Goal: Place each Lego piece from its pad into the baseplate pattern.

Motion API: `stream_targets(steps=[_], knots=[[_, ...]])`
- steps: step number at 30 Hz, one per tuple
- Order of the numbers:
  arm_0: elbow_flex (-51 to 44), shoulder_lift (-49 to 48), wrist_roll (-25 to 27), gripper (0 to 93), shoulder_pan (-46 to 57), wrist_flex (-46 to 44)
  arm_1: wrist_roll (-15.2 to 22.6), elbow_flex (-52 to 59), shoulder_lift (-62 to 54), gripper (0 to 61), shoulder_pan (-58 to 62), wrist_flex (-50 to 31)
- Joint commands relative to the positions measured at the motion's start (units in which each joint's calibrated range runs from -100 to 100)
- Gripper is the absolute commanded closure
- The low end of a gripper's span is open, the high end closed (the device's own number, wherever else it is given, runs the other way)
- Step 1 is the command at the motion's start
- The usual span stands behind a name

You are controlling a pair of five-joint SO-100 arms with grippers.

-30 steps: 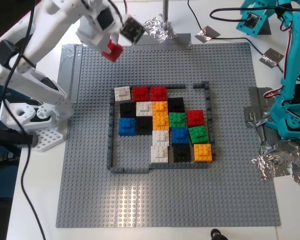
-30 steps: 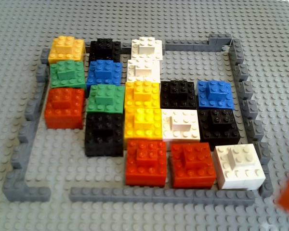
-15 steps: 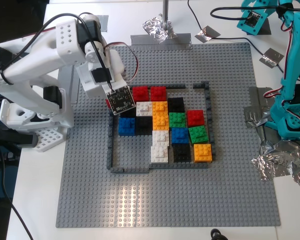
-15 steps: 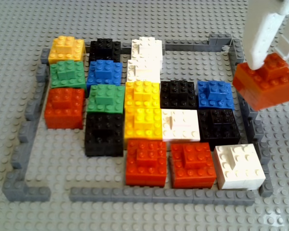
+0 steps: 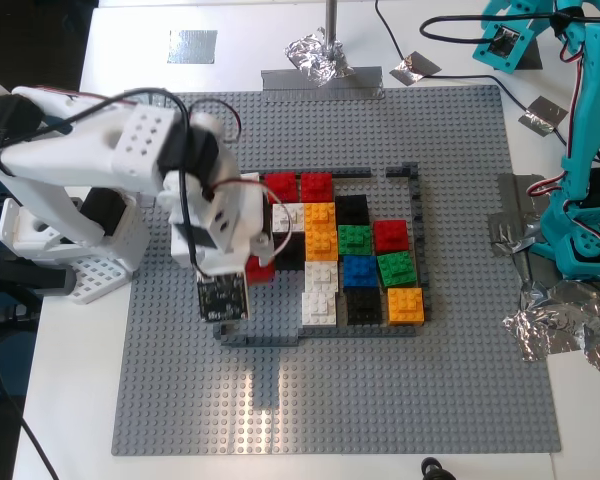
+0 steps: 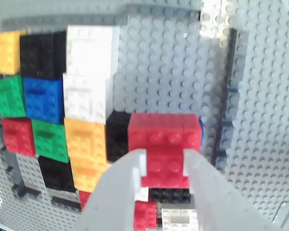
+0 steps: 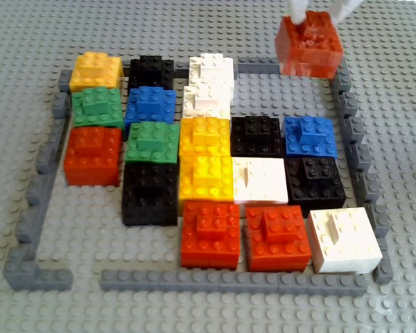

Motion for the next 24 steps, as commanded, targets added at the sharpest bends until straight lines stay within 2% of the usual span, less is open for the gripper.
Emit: stream_targets(steps=[1,4,9,12,16,21,24], knots=[[-4.1,1.5,0.2,70.6,0.3,-0.3,0.5,0.1,2.2,61.2,2.4,-5.3],[-6.6,3.8,0.2,74.9,0.4,-2.2,0.8,0.5,5.1,61.2,3.6,-9.0],[-6.0,3.7,0.2,75.6,0.4,-2.3,0.6,1.5,7.9,61.2,3.7,-12.5],[-6.0,3.6,0.2,75.0,0.5,-2.3,-0.9,3.2,9.4,61.2,1.2,-14.2],[-5.0,1.2,0.2,74.8,0.4,-2.2,-1.7,4.5,9.4,61.2,-0.4,-14.9],[2.4,-6.2,0.2,74.7,0.0,-2.2,-2.7,5.4,9.9,61.2,-1.7,-15.4],[3.7,-7.7,0.2,74.7,-0.1,-2.2,-2.8,5.5,10.2,61.2,-1.8,-16.1]])
